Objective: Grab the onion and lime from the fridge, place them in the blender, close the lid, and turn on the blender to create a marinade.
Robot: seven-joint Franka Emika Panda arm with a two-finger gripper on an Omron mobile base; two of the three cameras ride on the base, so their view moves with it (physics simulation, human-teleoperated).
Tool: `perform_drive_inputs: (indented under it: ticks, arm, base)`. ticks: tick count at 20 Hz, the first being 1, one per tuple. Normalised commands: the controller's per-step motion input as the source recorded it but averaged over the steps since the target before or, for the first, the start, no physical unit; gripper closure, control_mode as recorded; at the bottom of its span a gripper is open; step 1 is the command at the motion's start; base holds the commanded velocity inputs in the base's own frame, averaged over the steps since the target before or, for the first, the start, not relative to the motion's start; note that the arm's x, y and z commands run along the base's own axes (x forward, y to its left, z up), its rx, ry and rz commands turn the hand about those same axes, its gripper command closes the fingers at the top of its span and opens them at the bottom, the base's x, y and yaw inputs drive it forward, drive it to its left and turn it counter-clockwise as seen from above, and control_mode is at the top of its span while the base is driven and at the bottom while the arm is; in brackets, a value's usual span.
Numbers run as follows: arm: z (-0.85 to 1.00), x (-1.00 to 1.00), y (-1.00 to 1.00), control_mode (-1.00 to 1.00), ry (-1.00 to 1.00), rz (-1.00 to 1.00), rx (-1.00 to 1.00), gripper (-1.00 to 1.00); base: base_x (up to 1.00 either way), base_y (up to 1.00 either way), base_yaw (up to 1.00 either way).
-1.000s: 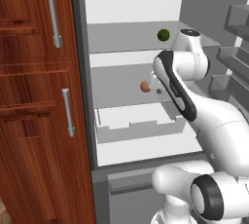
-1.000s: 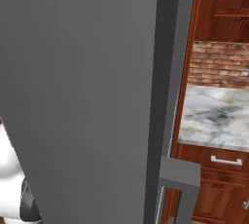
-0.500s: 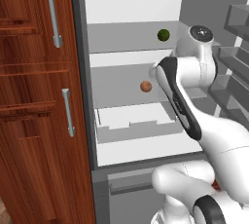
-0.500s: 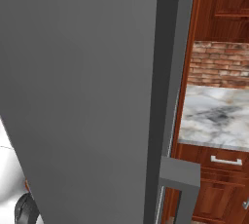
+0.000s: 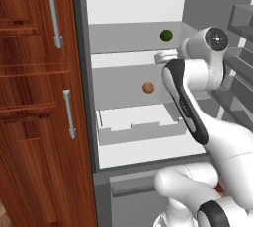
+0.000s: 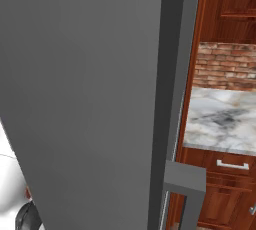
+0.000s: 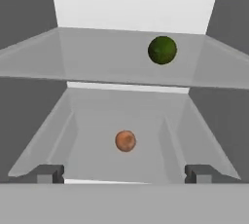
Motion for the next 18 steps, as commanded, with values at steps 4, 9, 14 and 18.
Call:
perform_drive_inputs:
  ticks: [4,9,14,18]
  arm:
    - [0.63,0.59,-0.14,-1.0,-0.01,-0.07,0.07,-1.0]
    - [0.65,0.63,-0.22,-1.0,0.03,-0.1,0.06,-1.0]
    - [0.28,0.41,-0.18,-1.0,0.1,-0.1,0.05,-1.0]
    - [-0.19,0.0,0.0,-1.0,0.03,-0.01,0.0,-1.0]
  base:
    - [0.0,0.0,0.0]
    - [0.0,0.0,0.0]
    - [0.0,0.0,0.0]
    - [0.0,0.0,0.0]
